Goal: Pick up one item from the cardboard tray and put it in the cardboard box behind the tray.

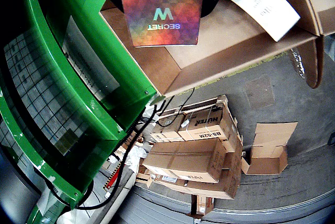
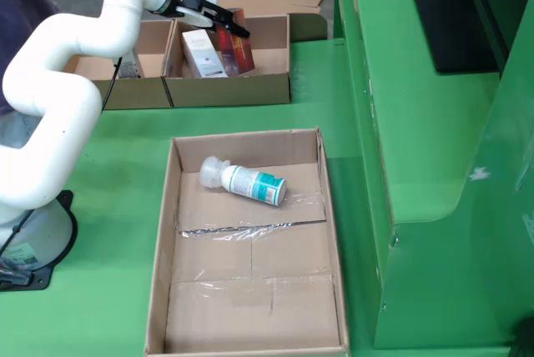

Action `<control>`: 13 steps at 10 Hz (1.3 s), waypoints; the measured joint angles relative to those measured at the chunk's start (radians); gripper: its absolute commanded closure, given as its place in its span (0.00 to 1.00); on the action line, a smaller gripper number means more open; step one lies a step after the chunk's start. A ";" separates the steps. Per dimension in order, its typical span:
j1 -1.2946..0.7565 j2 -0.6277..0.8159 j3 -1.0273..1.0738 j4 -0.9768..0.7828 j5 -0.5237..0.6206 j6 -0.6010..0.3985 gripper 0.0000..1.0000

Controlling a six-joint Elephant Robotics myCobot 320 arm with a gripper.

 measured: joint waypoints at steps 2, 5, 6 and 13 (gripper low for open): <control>-0.012 -0.020 -0.002 0.000 0.000 0.000 1.00; -0.015 -0.026 -0.002 0.000 0.000 0.006 1.00; -0.015 -0.026 -0.002 0.000 0.000 0.006 1.00; -0.015 -0.026 -0.002 0.000 0.000 0.006 0.80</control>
